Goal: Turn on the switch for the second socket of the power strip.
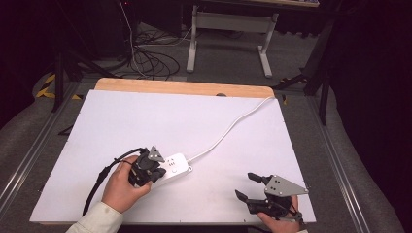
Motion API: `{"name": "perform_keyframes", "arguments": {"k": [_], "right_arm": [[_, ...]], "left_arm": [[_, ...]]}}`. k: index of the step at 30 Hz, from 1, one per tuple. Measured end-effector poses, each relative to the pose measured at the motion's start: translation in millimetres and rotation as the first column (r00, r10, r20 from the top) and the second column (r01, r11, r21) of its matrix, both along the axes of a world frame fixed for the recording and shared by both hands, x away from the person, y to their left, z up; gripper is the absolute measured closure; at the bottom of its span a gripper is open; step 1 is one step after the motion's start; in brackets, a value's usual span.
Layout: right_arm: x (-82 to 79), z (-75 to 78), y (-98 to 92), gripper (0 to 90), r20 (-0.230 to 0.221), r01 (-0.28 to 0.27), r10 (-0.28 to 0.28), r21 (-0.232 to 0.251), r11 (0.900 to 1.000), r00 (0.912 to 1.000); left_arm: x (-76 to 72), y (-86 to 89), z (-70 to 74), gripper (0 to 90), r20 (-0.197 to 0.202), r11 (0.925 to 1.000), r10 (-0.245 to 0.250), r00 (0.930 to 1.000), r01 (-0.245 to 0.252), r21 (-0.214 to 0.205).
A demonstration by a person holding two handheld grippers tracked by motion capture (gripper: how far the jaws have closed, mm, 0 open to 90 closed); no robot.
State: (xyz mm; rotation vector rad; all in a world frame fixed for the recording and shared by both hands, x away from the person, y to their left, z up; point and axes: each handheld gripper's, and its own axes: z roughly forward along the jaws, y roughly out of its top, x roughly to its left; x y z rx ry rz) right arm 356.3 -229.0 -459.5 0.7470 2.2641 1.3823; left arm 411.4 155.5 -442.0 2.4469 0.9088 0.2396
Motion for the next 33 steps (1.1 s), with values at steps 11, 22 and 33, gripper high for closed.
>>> {"name": "perform_keyframes", "arguments": {"k": [11,22,33], "right_arm": [[-0.1,-0.2,0.7,29.3,-0.001,-0.001,0.001,-0.002,1.0000,1.0000],[-0.3,-0.3,1.2,29.4,-0.002,-0.001,0.001,-0.003,1.0000,1.0000],[-0.3,-0.6,2.0,29.3,-0.001,-0.003,0.003,-0.009,1.0000,1.0000]], "left_arm": [[-1.2,-1.0,-1.6,90.0,0.007,0.9999,0.016,0.9998,-0.016,0.000],[-0.7,0.6,-3.2,90.0,-0.002,0.9997,0.020,0.9998,-0.020,-0.014],[0.2,1.6,-3.8,90.0,-0.014,0.9986,0.041,0.9991,-0.042,-0.034]]}}
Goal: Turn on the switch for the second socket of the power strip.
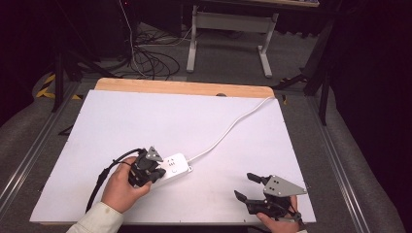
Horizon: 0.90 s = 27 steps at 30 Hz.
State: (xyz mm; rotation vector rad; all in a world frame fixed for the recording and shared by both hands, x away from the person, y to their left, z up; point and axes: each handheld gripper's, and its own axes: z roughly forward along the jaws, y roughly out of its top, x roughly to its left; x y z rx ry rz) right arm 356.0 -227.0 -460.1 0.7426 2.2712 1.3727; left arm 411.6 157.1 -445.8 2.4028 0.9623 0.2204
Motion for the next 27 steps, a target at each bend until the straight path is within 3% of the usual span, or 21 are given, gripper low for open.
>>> {"name": "perform_keyframes", "arguments": {"k": [3,6,14,15,21,27], "right_arm": [[0.6,-0.2,-0.7,29.3,-0.001,0.002,-0.002,0.004,1.0000,1.0000],[0.8,-0.2,-0.6,29.3,-0.001,0.005,-0.005,0.004,1.0000,1.0000],[0.1,-0.4,-1.8,29.3,-0.001,0.009,-0.009,0.002,1.0000,1.0000],[0.1,-0.5,-2.0,29.3,-0.002,0.010,-0.010,0.004,0.9999,0.9999],[0.4,-0.9,-2.4,29.3,-0.004,0.013,-0.013,0.004,0.9999,0.9999],[0.7,-1.3,-2.2,29.3,-0.006,0.014,-0.014,0.003,0.9999,0.9999]], "left_arm": [[-2.2,-5.0,1.4,90.0,0.047,0.9989,0.034,0.9983,-0.035,0.029],[-2.7,-4.5,5.7,90.0,0.039,0.9994,0.034,0.9987,-0.034,-0.007],[-6.8,3.2,19.3,89.8,0.062,0.9965,0.025,0.9978,-0.020,-0.082],[-7.9,4.4,21.5,82.9,0.066,0.9951,0.029,0.9974,-0.023,-0.097],[-14.2,12.4,31.9,74.3,0.076,0.9827,0.059,0.9954,-0.044,-0.180],[-19.4,15.1,37.5,62.2,0.116,0.9772,0.075,0.9904,-0.049,-0.207]]}}
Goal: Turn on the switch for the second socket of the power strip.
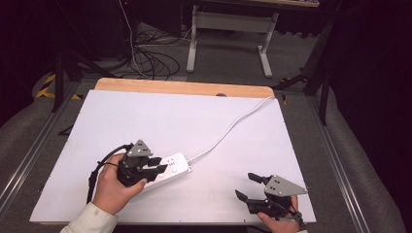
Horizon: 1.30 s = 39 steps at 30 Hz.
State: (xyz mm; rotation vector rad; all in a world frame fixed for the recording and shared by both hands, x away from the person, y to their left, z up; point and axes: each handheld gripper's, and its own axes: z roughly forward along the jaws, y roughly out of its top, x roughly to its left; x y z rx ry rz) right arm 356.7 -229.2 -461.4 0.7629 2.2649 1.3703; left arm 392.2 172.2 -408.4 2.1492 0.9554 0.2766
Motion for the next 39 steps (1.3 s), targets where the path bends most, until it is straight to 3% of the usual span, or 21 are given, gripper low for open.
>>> {"name": "perform_keyframes", "arguments": {"k": [5,12,16,18,22,27,31,39], "right_arm": [[0.2,-0.2,-0.1,29.3,-0.003,0.001,-0.001,-0.002,1.0000,1.0000],[0.1,-0.3,-0.4,29.3,-0.003,0.001,-0.001,0.001,1.0000,1.0000],[-0.2,-0.1,-0.6,29.3,0.000,0.002,-0.002,0.000,1.0000,1.0000],[-0.4,0.1,-0.9,29.3,-0.001,0.002,-0.002,0.002,1.0000,1.0000],[-0.5,0.1,-1.1,29.3,0.000,0.003,-0.003,0.003,1.0000,1.0000],[-0.4,0.1,-1.3,29.4,0.001,0.002,-0.002,0.005,1.0000,1.0000],[-0.6,0.2,-1.3,29.3,0.001,0.001,-0.001,0.004,1.0000,1.0000],[-0.9,0.5,-1.7,29.3,0.000,0.001,-0.001,0.005,1.0000,1.0000]], "left_arm": [[-3.3,-0.6,4.4,52.4,0.048,0.9995,-0.026,0.9985,0.025,0.020],[-6.0,1.2,7.5,43.3,0.068,0.9996,-0.027,0.9973,0.027,0.010],[-8.2,5.7,10.6,35.7,0.098,0.9992,-0.031,0.9947,0.033,-0.020],[-10.3,8.6,13.3,27.8,0.124,0.9993,-0.021,0.9920,0.025,-0.028],[-14.6,15.3,18.8,19.7,0.176,0.9973,-0.026,0.9841,0.038,-0.064],[-22.4,26.0,25.1,13.6,0.250,0.9939,-0.025,0.9680,0.051,-0.098],[-28.6,38.8,28.1,11.7,0.293,0.9864,-0.022,0.9559,0.069,-0.149],[-40.4,63.7,25.7,11.1,0.334,0.9864,-0.003,0.9424,0.058,-0.154]]}}
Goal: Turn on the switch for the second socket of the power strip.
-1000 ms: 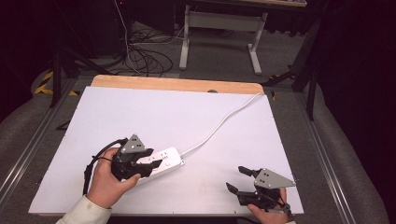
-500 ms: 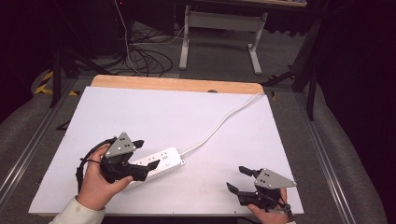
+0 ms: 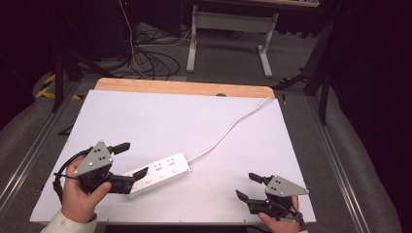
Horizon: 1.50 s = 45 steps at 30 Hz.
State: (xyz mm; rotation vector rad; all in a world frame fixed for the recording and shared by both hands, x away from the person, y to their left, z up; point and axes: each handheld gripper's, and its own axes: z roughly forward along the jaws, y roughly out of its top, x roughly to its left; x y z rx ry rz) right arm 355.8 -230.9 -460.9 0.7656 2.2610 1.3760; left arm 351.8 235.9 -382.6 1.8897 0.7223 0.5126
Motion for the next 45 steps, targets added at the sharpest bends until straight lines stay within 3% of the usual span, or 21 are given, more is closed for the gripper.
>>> {"name": "perform_keyframes", "arguments": {"k": [9,17,25,33,40,45], "right_arm": [[0.0,0.1,-0.4,29.3,0.001,0.001,-0.001,0.002,1.0000,1.0000],[-0.1,0.1,-0.8,29.3,0.000,0.003,-0.003,0.001,1.0000,1.0000],[-0.3,0.1,-0.8,29.3,0.002,0.003,-0.003,-0.001,1.0000,1.0000],[-0.2,0.0,-0.6,29.3,0.000,0.006,-0.006,0.000,1.0000,1.0000],[-0.2,-0.1,-0.9,29.3,-0.001,0.006,-0.006,0.003,1.0000,1.0000],[0.2,-0.2,-1.3,29.3,0.000,0.007,-0.007,0.002,1.0000,1.0000]], "left_arm": [[-9.5,24.4,-15.9,10.2,0.032,0.9998,0.021,0.9993,-0.021,-0.005],[-17.5,40.6,-31.1,8.4,-0.003,0.9943,0.096,0.9954,-0.096,-0.047],[-24.1,59.5,-47.6,8.4,0.003,0.9947,0.098,0.9951,-0.098,0.030],[-30.4,72.2,-65.0,8.4,0.009,0.9948,0.099,0.9950,-0.099,0.024],[-31.2,81.5,-80.1,8.4,-0.006,0.9934,0.112,0.9937,-0.112,-0.026],[-32.8,86.2,-88.4,8.5,-0.007,0.9928,0.119,0.9928,-0.119,0.006]]}}
